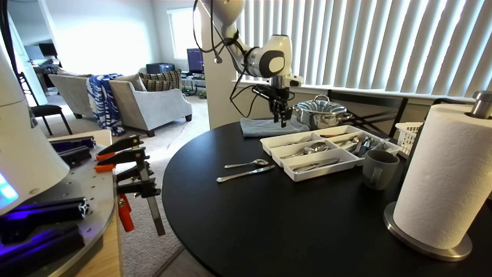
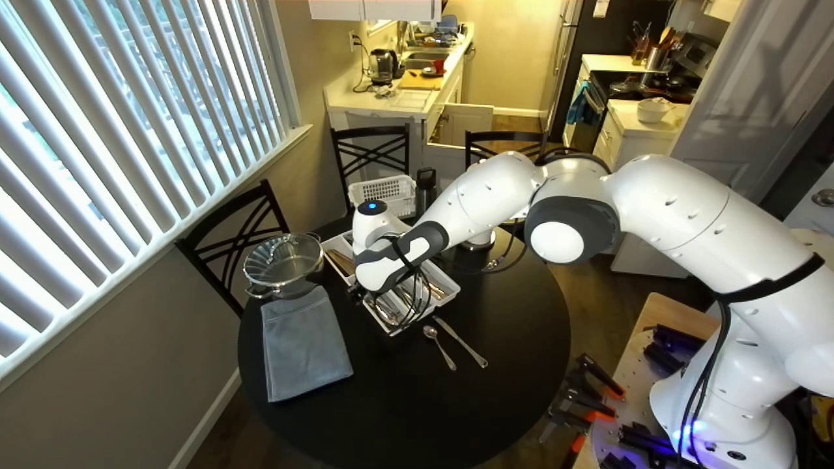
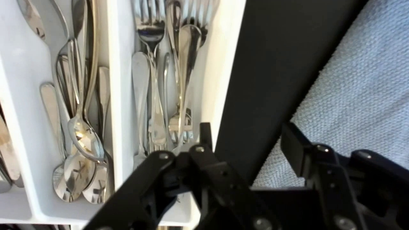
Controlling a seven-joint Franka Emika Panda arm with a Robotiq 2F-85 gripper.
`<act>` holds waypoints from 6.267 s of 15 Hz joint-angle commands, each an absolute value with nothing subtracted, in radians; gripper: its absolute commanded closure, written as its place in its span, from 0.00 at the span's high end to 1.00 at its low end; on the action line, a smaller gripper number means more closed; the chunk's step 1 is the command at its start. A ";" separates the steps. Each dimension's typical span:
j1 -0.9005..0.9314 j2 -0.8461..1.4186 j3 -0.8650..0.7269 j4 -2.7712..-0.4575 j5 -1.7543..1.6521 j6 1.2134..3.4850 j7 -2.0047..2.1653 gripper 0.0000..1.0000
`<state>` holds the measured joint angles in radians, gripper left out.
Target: Put the kitchen utensils into the utensil organizer
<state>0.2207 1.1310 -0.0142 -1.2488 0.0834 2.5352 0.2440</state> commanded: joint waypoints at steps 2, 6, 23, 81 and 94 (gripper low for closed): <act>0.244 0.918 0.015 -1.517 0.085 2.546 0.268 0.94; 0.215 0.818 0.067 -1.693 0.142 2.586 0.285 1.00; 0.142 0.866 0.070 -2.046 0.271 2.947 0.269 1.00; 0.035 0.942 0.021 -1.477 0.174 2.459 0.222 0.02; 0.024 1.254 0.012 -1.108 0.165 2.364 0.203 0.02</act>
<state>0.0353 1.2119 0.0076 -1.1866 0.1840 2.3977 0.2241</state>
